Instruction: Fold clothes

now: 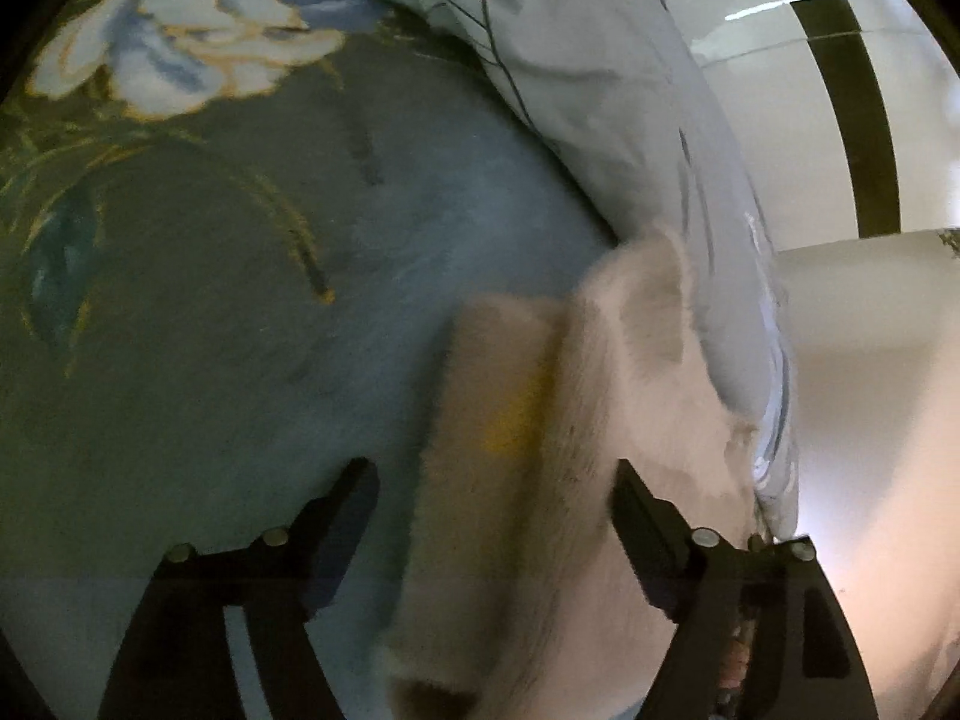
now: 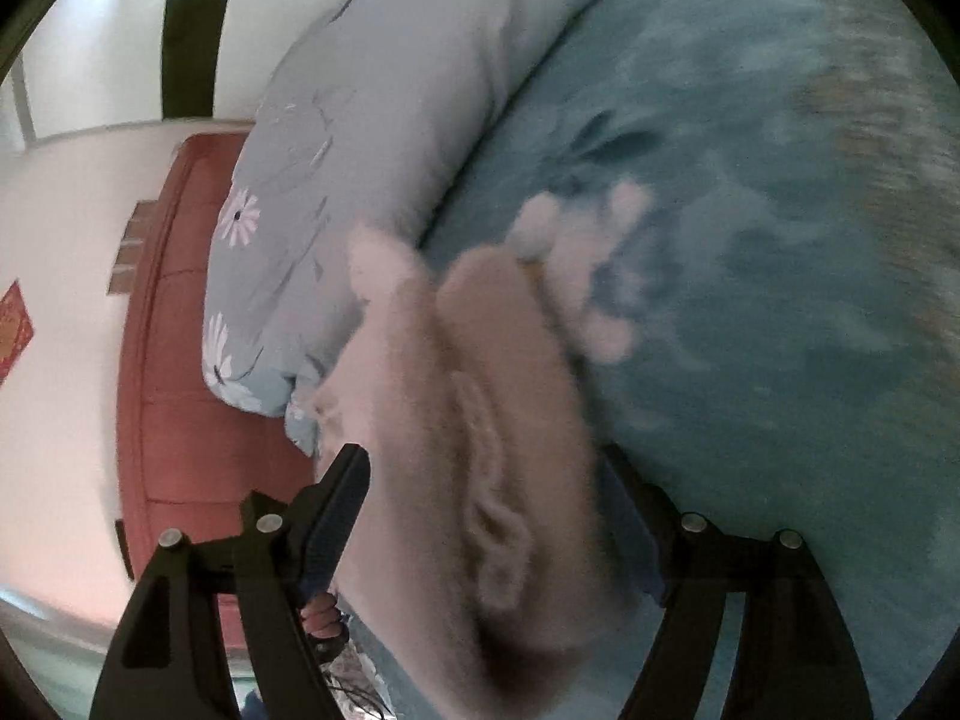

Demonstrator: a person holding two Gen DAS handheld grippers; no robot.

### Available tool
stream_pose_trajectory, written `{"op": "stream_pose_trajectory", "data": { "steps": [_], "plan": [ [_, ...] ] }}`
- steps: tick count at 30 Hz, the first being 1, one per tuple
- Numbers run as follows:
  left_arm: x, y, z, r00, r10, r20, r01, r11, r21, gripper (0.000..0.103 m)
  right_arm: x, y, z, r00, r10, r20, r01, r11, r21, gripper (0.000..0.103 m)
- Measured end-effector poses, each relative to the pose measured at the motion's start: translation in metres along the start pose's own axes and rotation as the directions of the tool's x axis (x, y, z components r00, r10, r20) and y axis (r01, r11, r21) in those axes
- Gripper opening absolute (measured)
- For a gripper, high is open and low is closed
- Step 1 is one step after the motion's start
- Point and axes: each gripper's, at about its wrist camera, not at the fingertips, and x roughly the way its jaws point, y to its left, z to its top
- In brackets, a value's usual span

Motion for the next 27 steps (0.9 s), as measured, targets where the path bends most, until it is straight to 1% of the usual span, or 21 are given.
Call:
{"op": "stream_pose_trajectory", "data": {
  "steps": [3, 6, 8, 9, 10, 12, 14, 16, 18, 22, 24, 25, 27],
  "plan": [
    [0.002, -0.004, 0.0, 1.0, 0.006, -0.003, -0.005, 1.0, 0.011, 0.088, 0.012, 0.009, 0.003, 1.0, -0.009, -0.013, 0.009, 0.999, -0.036, 0.08],
    [0.005, -0.014, -0.003, 0.999, 0.04, -0.001, -0.04, 0.998, 0.054, 0.089, 0.016, 0.012, 0.004, 1.0, -0.006, -0.012, 0.006, 1.0, -0.03, 0.08],
    [0.005, -0.018, -0.004, 0.999, 0.037, -0.006, -0.036, 0.997, 0.072, 0.087, 0.015, 0.011, 0.001, 1.0, 0.005, -0.008, -0.005, 1.0, -0.018, 0.078],
    [0.005, -0.018, -0.005, 1.0, 0.024, -0.013, -0.023, 0.997, 0.067, 0.077, 0.014, 0.01, -0.001, 1.0, 0.013, -0.007, -0.013, 1.0, -0.01, 0.073],
    [0.005, -0.019, -0.006, 1.0, 0.011, -0.021, -0.009, 0.998, 0.062, 0.067, 0.013, 0.009, -0.003, 1.0, 0.012, -0.005, -0.012, 1.0, -0.006, 0.065],
    [0.004, -0.023, -0.01, 0.998, 0.063, -0.008, -0.062, 0.995, 0.076, 0.061, 0.013, 0.008, -0.005, 1.0, -0.002, -0.003, 0.002, 1.0, 0.011, 0.054],
    [0.001, -0.026, -0.013, 0.997, 0.075, 0.009, -0.075, 0.994, 0.073, 0.055, 0.011, 0.008, -0.007, 1.0, 0.006, -0.003, -0.006, 0.999, 0.039, 0.048],
    [-0.004, -0.026, -0.015, 0.997, 0.071, 0.025, -0.072, 0.996, 0.049, 0.043, 0.008, 0.011, -0.009, 1.0, 0.01, -0.004, -0.009, 0.999, 0.054, 0.044],
    [-0.013, -0.03, -0.021, 0.997, 0.063, 0.037, -0.064, 0.997, 0.032, 0.039, 0.005, 0.019, -0.012, 1.0, 0.008, -0.006, -0.007, 0.999, 0.047, 0.042],
    [-0.033, -0.04, -0.04, 0.997, 0.063, 0.039, -0.066, 0.995, 0.069, 0.035, -0.008, 0.042, -0.025, 0.999, 0.034, -0.022, -0.034, 0.999, 0.015, 0.04],
    [-0.045, -0.048, -0.055, 0.997, 0.063, 0.032, -0.066, 0.993, 0.097, 0.035, -0.017, 0.053, -0.039, 0.999, 0.037, -0.038, -0.037, 0.999, -0.011, 0.04],
    [-0.045, -0.059, -0.058, 0.998, 0.063, 0.031, -0.066, 0.992, 0.109, 0.035, -0.021, 0.058, -0.047, 0.998, 0.039, -0.049, -0.04, 0.999, -0.025, 0.04],
    [-0.068, -0.059, -0.079, 0.998, 0.061, 0.034, -0.066, 0.988, 0.14, 0.035, -0.03, 0.066, -0.069, 0.996, 0.045, -0.076, -0.049, 0.998, -0.049, 0.04]
  ]
}}
